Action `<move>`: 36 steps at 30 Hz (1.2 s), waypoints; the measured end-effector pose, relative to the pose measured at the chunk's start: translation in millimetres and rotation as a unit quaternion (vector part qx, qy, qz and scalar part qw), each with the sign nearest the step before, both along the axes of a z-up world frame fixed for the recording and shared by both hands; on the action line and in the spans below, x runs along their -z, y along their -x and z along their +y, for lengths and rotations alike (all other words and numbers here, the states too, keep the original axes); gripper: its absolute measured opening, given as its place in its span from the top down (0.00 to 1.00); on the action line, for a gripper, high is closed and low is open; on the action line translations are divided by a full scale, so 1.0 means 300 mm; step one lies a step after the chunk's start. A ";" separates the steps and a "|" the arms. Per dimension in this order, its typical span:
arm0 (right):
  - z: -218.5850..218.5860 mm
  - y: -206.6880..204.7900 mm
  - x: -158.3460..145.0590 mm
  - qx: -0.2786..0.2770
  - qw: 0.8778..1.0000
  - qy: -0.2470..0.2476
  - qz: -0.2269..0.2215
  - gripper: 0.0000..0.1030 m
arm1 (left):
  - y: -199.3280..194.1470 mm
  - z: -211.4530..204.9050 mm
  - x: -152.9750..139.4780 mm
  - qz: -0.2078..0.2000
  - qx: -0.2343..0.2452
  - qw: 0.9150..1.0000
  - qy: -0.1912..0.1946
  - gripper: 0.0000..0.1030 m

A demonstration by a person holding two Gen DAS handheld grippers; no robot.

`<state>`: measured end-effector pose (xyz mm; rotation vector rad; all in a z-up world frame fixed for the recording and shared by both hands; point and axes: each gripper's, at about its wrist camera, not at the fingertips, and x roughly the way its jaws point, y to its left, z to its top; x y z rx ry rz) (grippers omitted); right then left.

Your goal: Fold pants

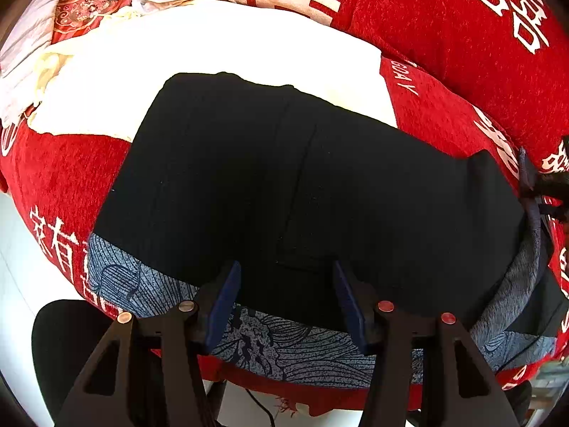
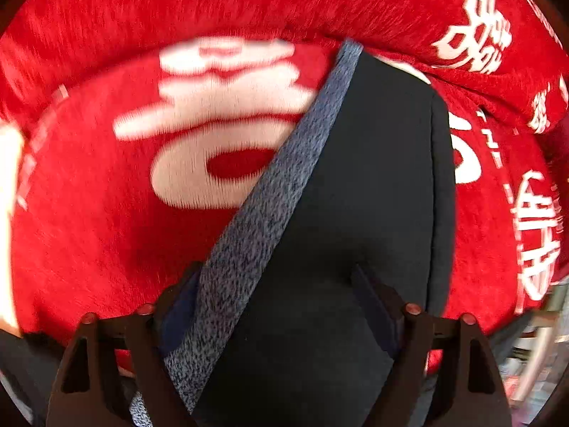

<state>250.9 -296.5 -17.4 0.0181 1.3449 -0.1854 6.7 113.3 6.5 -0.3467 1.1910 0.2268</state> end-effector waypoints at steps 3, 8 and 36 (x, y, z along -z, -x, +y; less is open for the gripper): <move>-0.067 0.105 -0.078 0.012 0.998 -0.054 -0.037 0.88 | -0.012 -0.003 -0.006 0.009 0.001 1.000 -0.001 0.46; -0.251 0.477 -0.225 0.078 0.981 -0.086 -0.153 0.89 | -0.024 -0.060 -0.038 0.018 0.034 0.999 0.007 0.45; -0.087 0.910 -0.045 -0.190 0.912 0.310 -0.192 0.18 | -0.068 -0.492 -0.028 0.019 0.172 0.983 -0.056 0.18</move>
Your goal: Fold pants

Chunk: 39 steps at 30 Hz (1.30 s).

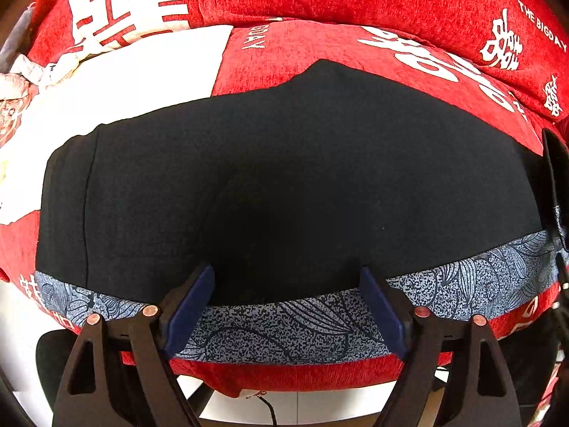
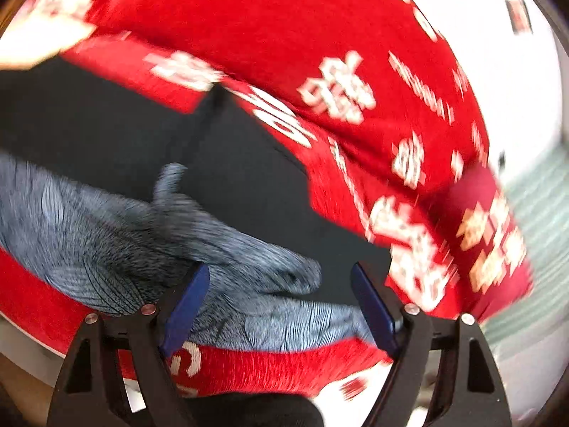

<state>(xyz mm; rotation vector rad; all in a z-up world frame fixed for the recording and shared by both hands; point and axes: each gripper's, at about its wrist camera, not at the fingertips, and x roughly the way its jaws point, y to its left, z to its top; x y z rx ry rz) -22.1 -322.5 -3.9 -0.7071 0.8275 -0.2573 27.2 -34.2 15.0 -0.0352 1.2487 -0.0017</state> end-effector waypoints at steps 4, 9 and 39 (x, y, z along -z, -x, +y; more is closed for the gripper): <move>0.068 -0.017 -0.005 -0.023 1.000 0.005 -0.016 0.18 | -0.001 0.000 0.002 0.001 -0.001 1.000 -0.002 0.17; 0.038 -0.135 0.000 0.020 0.999 -0.040 0.002 0.28 | -0.009 0.002 0.006 0.003 -0.004 1.000 -0.002 0.15; -0.774 -0.014 -0.281 0.246 0.866 -0.430 -0.065 0.93 | -0.019 -0.056 -0.048 0.020 0.065 0.998 0.002 0.12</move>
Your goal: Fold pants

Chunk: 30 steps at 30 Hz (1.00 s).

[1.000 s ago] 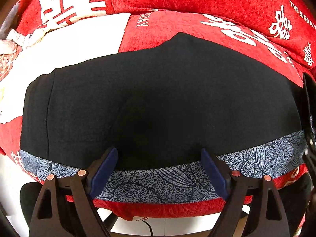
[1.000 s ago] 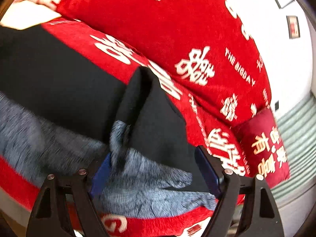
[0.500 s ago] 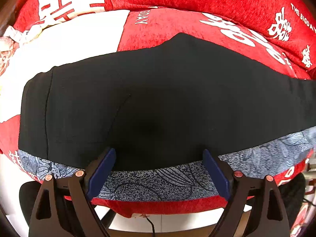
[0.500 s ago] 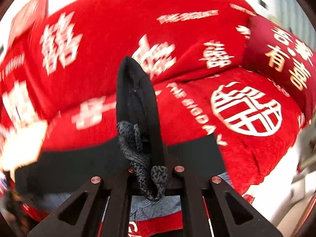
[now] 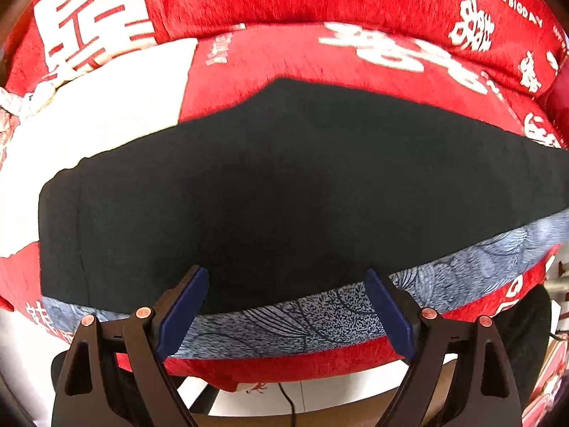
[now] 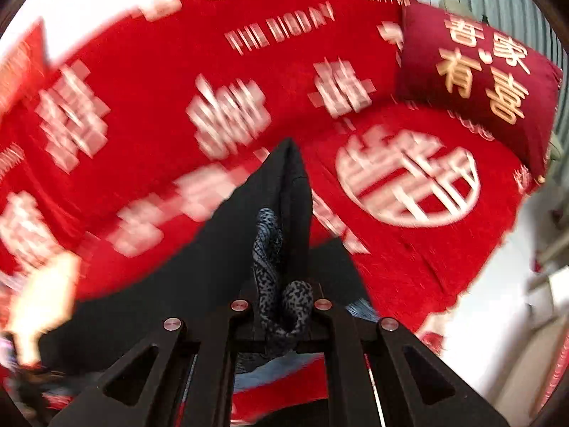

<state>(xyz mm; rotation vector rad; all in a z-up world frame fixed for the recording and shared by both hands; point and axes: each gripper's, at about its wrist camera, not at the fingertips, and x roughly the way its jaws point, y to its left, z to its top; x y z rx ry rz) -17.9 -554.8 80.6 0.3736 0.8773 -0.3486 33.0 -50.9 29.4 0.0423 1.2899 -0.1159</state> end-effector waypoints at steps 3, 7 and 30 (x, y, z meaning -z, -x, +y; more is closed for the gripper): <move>-0.098 -0.045 0.199 0.019 0.997 -0.050 0.053 0.93 | 0.017 -0.011 0.016 0.009 0.006 1.000 -0.009 0.12; -0.142 -0.025 0.251 0.023 0.994 -0.105 0.036 0.88 | 0.032 -0.017 0.021 0.011 0.005 1.000 -0.015 0.12; -0.185 -0.008 0.324 -0.001 0.988 -0.151 0.039 0.94 | 0.024 -0.110 0.045 0.014 0.028 0.999 -0.043 0.12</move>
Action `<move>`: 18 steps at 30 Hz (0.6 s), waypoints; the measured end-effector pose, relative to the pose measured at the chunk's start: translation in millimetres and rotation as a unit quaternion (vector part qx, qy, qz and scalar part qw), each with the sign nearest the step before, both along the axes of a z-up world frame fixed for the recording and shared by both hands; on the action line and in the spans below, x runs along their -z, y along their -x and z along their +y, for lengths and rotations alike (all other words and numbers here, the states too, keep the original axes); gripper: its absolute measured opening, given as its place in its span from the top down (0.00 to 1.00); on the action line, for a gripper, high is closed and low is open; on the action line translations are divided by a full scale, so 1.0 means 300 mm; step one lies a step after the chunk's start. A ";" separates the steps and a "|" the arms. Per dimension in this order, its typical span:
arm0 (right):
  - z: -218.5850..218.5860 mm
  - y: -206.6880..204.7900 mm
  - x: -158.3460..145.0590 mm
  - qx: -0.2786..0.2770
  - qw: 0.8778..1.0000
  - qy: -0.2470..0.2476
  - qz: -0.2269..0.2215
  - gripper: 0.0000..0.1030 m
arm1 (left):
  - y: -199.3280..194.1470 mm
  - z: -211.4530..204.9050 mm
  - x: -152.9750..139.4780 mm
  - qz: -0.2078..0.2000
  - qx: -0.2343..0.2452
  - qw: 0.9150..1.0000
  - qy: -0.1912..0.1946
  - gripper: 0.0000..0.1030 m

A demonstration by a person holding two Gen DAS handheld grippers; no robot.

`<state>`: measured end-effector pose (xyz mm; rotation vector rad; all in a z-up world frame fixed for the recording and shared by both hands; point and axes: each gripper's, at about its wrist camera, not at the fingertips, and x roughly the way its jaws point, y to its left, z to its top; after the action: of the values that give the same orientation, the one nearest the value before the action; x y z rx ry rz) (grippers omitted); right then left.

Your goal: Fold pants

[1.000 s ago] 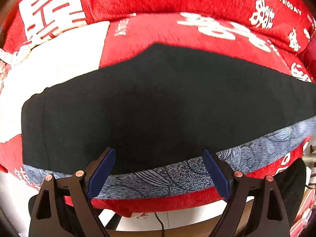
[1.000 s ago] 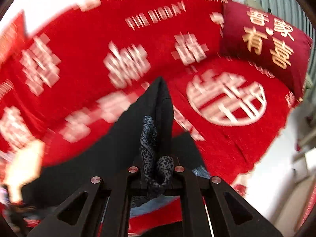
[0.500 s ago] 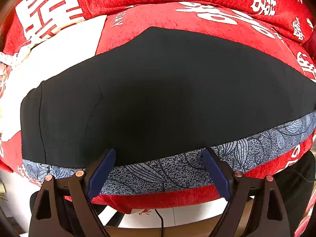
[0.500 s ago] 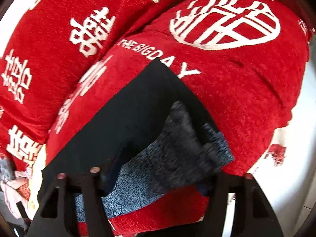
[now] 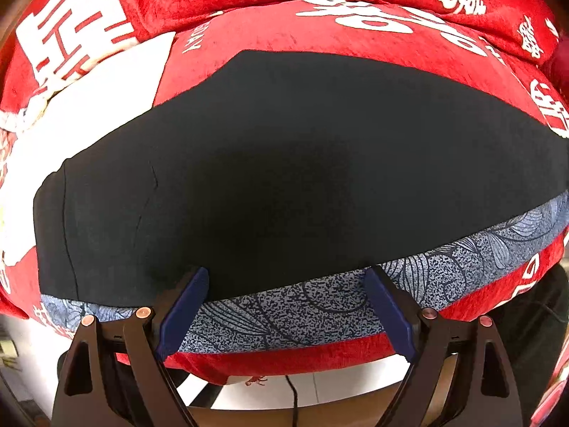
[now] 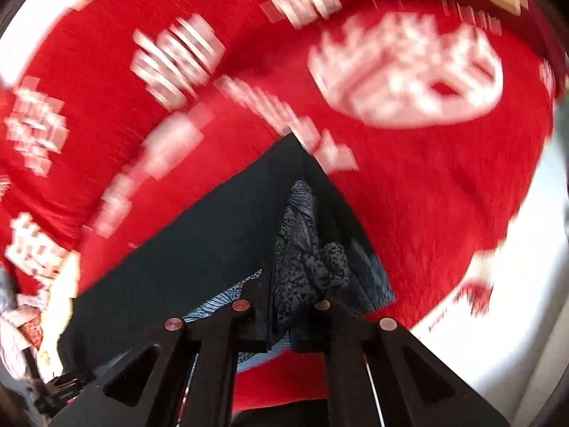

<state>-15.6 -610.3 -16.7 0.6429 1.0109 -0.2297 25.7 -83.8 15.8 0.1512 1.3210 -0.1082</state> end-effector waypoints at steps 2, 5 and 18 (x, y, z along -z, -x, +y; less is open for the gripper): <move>-0.003 0.023 -0.023 -0.002 1.000 0.003 -0.025 0.85 | 0.000 0.007 -0.001 0.002 -0.001 1.000 0.002 0.12; -0.066 0.107 -0.064 0.035 0.998 0.020 -0.048 0.35 | -0.007 0.021 0.010 0.007 -0.011 1.000 0.011 0.11; -0.114 0.257 0.066 -0.019 0.999 0.005 -0.036 0.59 | -0.026 0.005 0.017 0.005 -0.014 1.000 -0.001 0.08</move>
<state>-92.7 -644.6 -36.4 0.6180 0.9519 -0.1783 33.6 -82.3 10.7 0.1329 1.3326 -0.0838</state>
